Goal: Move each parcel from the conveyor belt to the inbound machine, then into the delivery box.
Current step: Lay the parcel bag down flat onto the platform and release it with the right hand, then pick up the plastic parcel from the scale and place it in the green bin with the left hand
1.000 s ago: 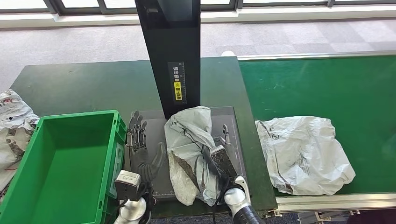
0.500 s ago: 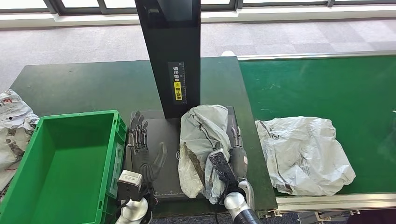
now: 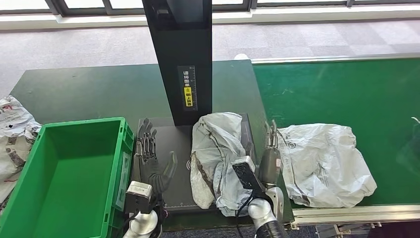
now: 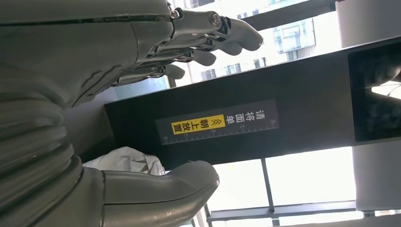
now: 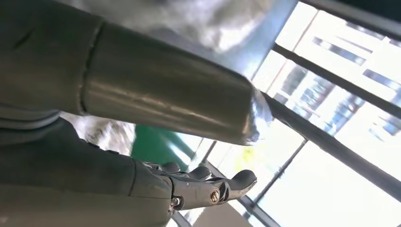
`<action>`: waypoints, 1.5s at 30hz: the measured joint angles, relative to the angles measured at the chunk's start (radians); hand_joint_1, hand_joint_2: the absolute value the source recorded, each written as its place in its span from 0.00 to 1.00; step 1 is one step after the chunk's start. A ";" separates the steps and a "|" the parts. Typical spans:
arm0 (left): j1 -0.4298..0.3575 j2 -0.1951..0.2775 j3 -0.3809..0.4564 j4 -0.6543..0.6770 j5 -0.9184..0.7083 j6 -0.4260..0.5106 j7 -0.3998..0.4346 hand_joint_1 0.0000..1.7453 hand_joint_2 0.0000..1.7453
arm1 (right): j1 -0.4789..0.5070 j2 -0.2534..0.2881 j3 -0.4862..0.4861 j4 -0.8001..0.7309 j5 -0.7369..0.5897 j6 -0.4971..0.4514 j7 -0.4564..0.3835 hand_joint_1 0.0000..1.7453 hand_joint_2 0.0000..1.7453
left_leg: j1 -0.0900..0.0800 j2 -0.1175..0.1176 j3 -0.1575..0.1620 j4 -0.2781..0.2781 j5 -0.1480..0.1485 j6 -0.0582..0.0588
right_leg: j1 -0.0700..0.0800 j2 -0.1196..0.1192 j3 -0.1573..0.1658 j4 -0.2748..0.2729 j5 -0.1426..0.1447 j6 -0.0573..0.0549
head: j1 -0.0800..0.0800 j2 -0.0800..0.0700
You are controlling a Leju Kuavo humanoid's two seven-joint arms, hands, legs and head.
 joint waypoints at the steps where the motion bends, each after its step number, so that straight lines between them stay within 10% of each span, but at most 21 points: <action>1: 0.000 0.000 0.000 0.001 -0.005 0.007 0.000 0.00 1.00 | 0.008 -0.001 -0.001 -0.050 -0.008 0.000 -0.001 0.00 0.00 | 0.000 0.000 0.000 0.000 0.000 0.000 | 0.000 0.000 0.000 0.000 0.000 0.000 | 0.000 0.000; 18: -0.030 0.004 -0.071 0.051 -0.166 0.003 0.015 0.00 1.00 | 0.086 -0.012 -0.027 -0.608 -0.043 -0.002 -0.002 0.00 0.00 | -0.001 0.001 0.000 0.000 0.000 0.000 | -0.001 0.001 -0.001 0.000 0.000 0.000 | 0.000 0.000; 24: -0.142 -0.006 -0.133 0.196 -0.352 -0.094 0.126 0.00 1.00 | 0.107 -0.013 -0.080 -0.762 -0.053 -0.002 -0.002 0.00 0.00 | -0.001 0.002 0.000 0.001 0.000 0.000 | -0.001 0.001 -0.001 -0.001 0.001 0.001 | 0.000 0.000; 45: -0.414 -0.087 -0.302 0.664 -0.600 0.048 0.548 0.00 1.00 | 0.142 -0.015 -0.152 -0.905 -0.064 0.000 0.001 0.00 0.00 | -0.001 0.002 0.000 0.000 0.000 0.000 | -0.001 0.002 -0.001 0.000 0.003 0.000 | 0.000 0.000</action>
